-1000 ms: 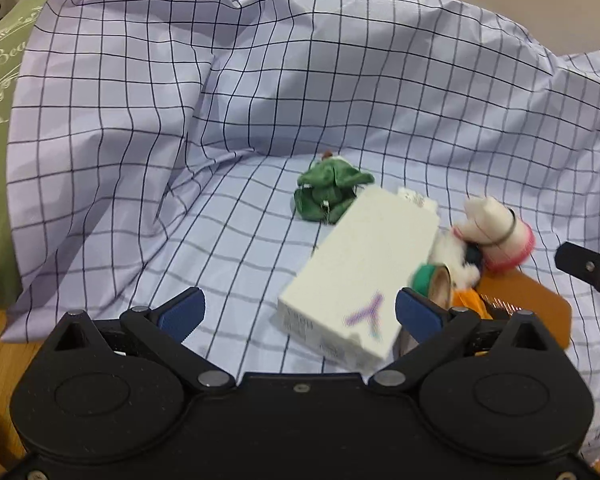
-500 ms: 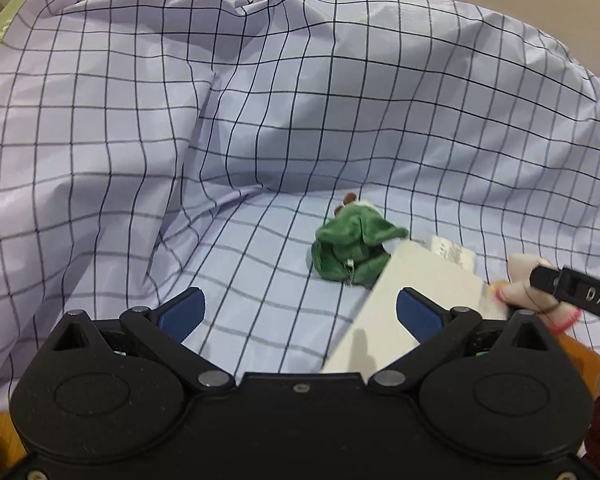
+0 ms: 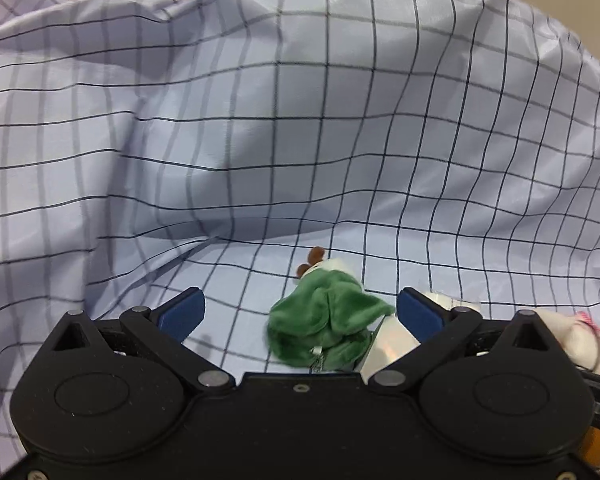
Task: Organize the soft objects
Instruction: 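Grasp the green plush toy with the left tool while the right tool grasps the white-pink sock, then carry the green plush with the left tool while the right tool carries the sock to the basket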
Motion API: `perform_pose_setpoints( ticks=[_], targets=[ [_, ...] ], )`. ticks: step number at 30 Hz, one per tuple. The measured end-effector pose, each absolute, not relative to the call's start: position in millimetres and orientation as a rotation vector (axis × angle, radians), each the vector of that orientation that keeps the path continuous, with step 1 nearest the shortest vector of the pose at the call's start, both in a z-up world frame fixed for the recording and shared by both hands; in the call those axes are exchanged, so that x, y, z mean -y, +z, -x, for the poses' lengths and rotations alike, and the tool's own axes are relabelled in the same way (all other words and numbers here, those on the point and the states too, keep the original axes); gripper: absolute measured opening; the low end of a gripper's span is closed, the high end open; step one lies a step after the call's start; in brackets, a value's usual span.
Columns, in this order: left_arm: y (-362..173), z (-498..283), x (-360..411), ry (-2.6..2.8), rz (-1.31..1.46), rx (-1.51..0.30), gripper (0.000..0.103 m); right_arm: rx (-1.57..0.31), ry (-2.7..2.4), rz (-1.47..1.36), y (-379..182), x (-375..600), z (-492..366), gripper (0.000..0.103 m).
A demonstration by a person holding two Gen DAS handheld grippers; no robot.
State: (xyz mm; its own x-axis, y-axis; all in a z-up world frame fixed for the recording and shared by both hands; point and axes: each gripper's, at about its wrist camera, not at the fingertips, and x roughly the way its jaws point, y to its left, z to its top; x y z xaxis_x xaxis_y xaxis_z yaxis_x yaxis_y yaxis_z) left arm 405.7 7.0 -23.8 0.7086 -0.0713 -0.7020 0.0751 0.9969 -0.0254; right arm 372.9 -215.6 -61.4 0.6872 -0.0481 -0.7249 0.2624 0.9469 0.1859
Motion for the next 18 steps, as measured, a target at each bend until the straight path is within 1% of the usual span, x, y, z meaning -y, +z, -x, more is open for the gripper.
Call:
perform_pose_setpoints(
  ticks=[7, 9, 10, 11, 14, 15, 18],
  targets=[
    [-44, -433, 9, -0.099, -0.055, -0.821, 0.099, -0.768, -0.191, -0.294, -54, 233, -372, 0.076],
    [-49, -438, 12, -0.103, -0.057, -0.839, 0.096, -0.762, -0.197, -0.292, -54, 237, -371, 0.076],
    [-52, -441, 12, -0.108, -0.053, -0.849, 0.086, -0.760, -0.198, -0.293, -53, 239, -371, 0.076],
    [-55, -445, 12, -0.120, -0.042, -0.868, 0.069, -0.757, -0.199, -0.294, -53, 241, -370, 0.076],
    [-63, -453, 6, -0.137, 0.014, -0.910, 0.051, -0.753, -0.200, -0.300, -53, 246, -368, 0.076],
    [-64, -454, 5, -0.127, 0.012, -0.896, 0.048, -0.752, -0.201, -0.303, -52, 248, -367, 0.076],
    [-59, -455, 5, -0.148, 0.003, -0.873, 0.046, -0.741, -0.206, -0.307, -51, 255, -360, 0.076]
  ],
)
